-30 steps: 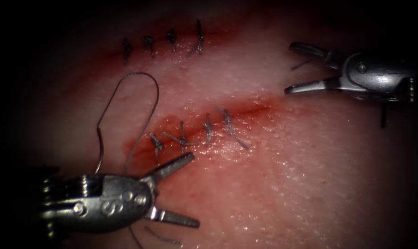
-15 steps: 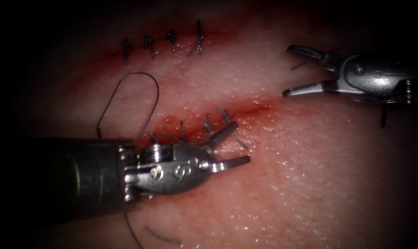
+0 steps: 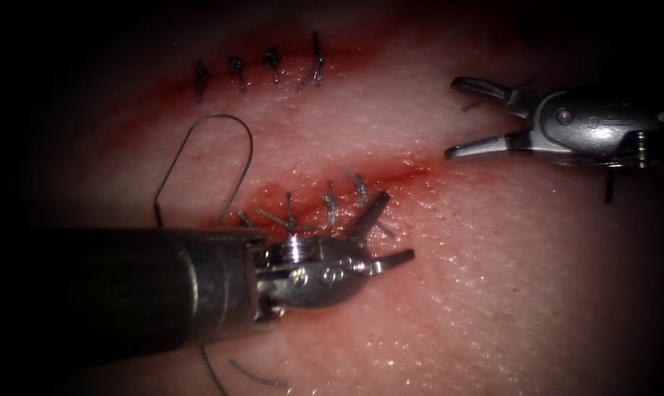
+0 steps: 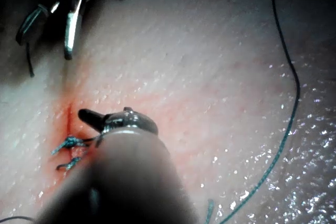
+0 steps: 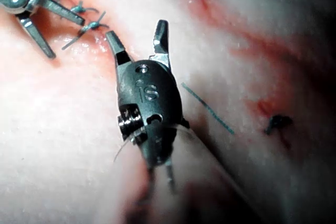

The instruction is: Wound Closure

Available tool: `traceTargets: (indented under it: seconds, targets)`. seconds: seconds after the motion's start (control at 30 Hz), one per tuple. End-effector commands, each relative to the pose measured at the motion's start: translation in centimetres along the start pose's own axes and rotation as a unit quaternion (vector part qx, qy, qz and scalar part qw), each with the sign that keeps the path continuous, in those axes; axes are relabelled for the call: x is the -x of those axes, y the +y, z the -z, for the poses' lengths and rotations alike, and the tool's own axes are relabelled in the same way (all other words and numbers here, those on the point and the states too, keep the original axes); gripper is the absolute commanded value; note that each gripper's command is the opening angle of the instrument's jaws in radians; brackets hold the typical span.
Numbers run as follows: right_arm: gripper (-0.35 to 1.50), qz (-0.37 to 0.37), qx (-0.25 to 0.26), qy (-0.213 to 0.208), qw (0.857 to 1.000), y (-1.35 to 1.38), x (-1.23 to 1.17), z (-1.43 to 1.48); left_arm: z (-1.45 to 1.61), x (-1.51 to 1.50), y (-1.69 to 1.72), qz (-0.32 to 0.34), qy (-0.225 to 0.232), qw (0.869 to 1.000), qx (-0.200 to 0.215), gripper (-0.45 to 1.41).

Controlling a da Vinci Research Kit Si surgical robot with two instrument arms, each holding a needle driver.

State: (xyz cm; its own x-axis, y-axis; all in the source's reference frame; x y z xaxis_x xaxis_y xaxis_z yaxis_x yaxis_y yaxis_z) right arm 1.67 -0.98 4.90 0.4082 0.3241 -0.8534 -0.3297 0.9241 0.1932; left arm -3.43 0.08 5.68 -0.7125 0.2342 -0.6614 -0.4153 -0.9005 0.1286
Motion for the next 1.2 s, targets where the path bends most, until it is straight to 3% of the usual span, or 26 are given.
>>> traceTargets:
  seconds: [0.03, 0.2, 0.67, 1.2]
  targets:
    - [0.96, 0.0, -0.001, 0.001, 1.0, -0.05, 0.04, -0.09, -0.07, 0.01, 0.09, -0.003, 0.0, 1.0, 0.0, 0.47]
    - [0.96, 0.001, -0.001, -0.001, 1.0, -0.05, 0.06, -0.1, -0.11, 0.02, 0.13, -0.024, 0.0, 1.0, -0.004, 0.32]
    - [0.95, 0.002, -0.002, -0.002, 1.0, -0.06, 0.07, -0.1, -0.16, 0.17, 0.07, -0.033, -0.012, 0.999, -0.006, 0.37]
    - [0.93, 0.002, -0.002, -0.002, 1.0, -0.07, 0.07, -0.11, -0.09, 0.12, 0.15, -0.061, -0.008, 0.998, 0.002, 0.42]
